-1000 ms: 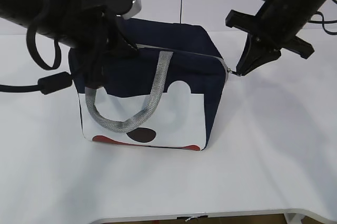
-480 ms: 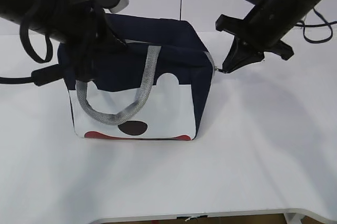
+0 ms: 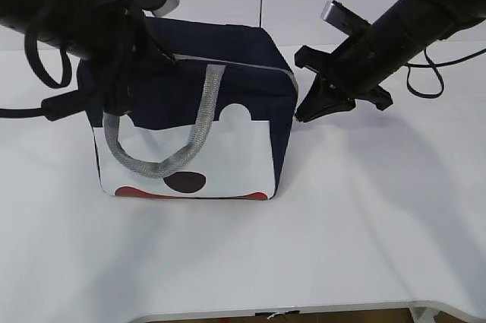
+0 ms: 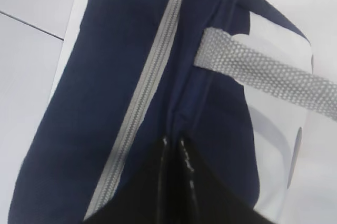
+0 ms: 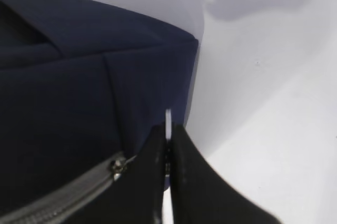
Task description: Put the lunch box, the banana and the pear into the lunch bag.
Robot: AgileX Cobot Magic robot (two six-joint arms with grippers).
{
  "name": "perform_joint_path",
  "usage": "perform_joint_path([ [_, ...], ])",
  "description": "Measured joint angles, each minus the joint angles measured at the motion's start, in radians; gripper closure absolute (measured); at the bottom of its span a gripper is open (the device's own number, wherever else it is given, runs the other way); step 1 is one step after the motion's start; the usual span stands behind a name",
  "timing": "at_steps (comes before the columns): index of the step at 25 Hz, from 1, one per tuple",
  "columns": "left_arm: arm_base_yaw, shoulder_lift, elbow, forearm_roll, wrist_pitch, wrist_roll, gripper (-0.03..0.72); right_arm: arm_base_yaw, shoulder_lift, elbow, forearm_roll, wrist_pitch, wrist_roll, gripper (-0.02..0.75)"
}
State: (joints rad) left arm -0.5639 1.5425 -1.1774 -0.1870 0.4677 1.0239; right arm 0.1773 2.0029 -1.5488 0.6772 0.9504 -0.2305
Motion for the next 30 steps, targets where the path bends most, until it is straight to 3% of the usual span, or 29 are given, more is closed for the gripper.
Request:
perform_joint_path([
  [8,0.000,0.000,0.000,0.002,0.000,0.000,0.701,-0.002,0.000,0.000,0.004,-0.002,-0.079,0.695],
  [14,0.000,0.000,0.000,0.002,0.000,0.000,0.701,-0.002,-0.003,0.000,0.004,0.036,-0.180,0.439],
  [16,0.000,0.000,0.000,0.002,0.000,0.000,0.701,-0.002,-0.018,0.001,0.004,0.048,-0.245,0.395],
  [30,0.002,0.000,0.000,0.004,0.000,0.000,0.698,-0.002,-0.167,0.002,-0.048,0.261,-0.950,0.367],
])
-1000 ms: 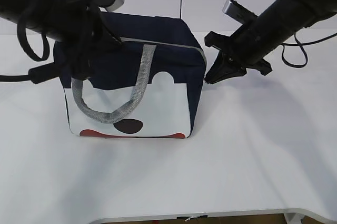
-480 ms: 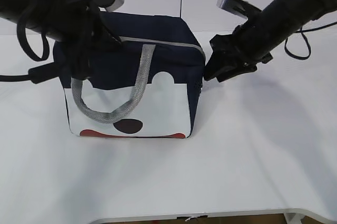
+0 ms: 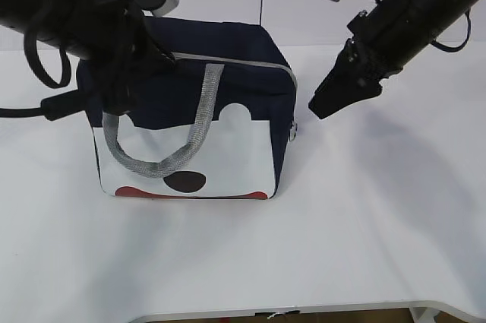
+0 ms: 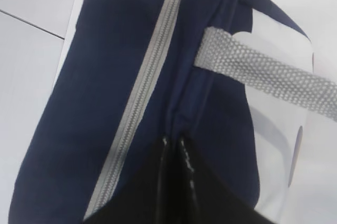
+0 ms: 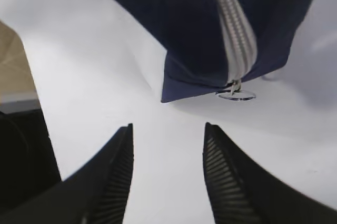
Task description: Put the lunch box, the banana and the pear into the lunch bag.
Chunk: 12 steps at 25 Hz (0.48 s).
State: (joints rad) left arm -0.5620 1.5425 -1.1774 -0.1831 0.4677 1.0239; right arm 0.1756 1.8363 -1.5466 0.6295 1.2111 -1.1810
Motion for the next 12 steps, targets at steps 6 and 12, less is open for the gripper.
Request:
perform_joint_path([
  [6,0.000,0.000,0.000,0.008,0.000,0.000,0.582,0.000,-0.001,-0.011,-0.005,0.004,-0.117,0.367],
  [12,0.000,-0.003,0.000,0.044,0.030,0.000,0.232,0.000,-0.001,-0.036,-0.006,0.004,-0.128,0.367],
])
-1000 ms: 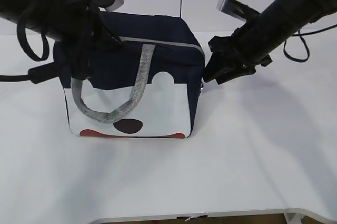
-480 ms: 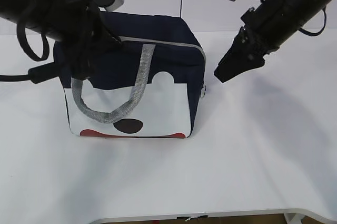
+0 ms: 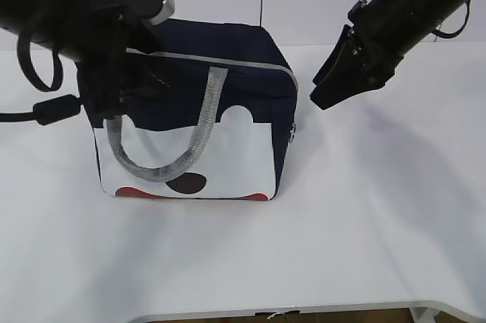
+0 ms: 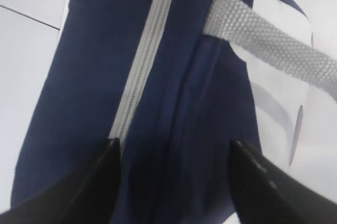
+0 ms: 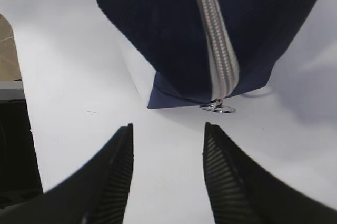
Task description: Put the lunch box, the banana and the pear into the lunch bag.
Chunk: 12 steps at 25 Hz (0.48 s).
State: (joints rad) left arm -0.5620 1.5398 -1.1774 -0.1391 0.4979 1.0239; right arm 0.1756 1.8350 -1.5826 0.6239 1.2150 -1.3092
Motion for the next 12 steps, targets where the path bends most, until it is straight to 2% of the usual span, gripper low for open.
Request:
perform_joint_path([
  [3,0.000,-0.021,0.000,0.008,0.002,0.000,0.197,0.000,0.000,-0.002,-0.002,0.000,0.000,0.367],
  [10,0.000,-0.095,0.000,0.022,0.078,0.000,0.197,0.000,0.000,-0.002,-0.002,0.000,0.000,0.367],
  [12,0.000,-0.122,0.000,0.060,0.121,0.000,0.197,0.000,-0.008,-0.002,-0.006,0.000,0.000,0.367],
])
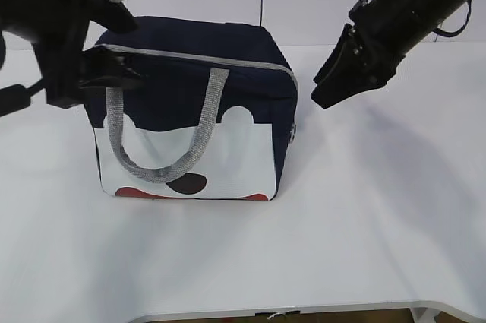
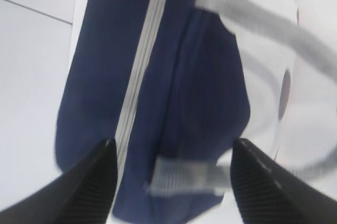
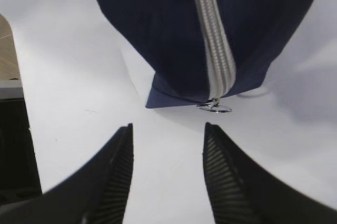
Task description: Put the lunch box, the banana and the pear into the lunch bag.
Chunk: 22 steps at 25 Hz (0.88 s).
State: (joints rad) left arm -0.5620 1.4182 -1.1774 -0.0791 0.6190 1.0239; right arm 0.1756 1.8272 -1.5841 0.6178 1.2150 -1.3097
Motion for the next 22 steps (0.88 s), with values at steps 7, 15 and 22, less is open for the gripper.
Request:
perform_joint_path([
  [7,0.000,-0.126,0.000,0.211,0.119,0.000,0.197,0.000,-0.069,0.000,-0.031,0.002,0.008,0.367],
  [15,0.000,-0.246,0.011,0.247,0.257,0.000,0.264,0.000,-0.197,0.000,-0.158,0.011,0.121,0.367],
  [22,0.000,-0.387,0.087,0.422,0.319,-0.287,0.299,0.000,-0.346,0.000,-0.232,0.027,0.195,0.367],
])
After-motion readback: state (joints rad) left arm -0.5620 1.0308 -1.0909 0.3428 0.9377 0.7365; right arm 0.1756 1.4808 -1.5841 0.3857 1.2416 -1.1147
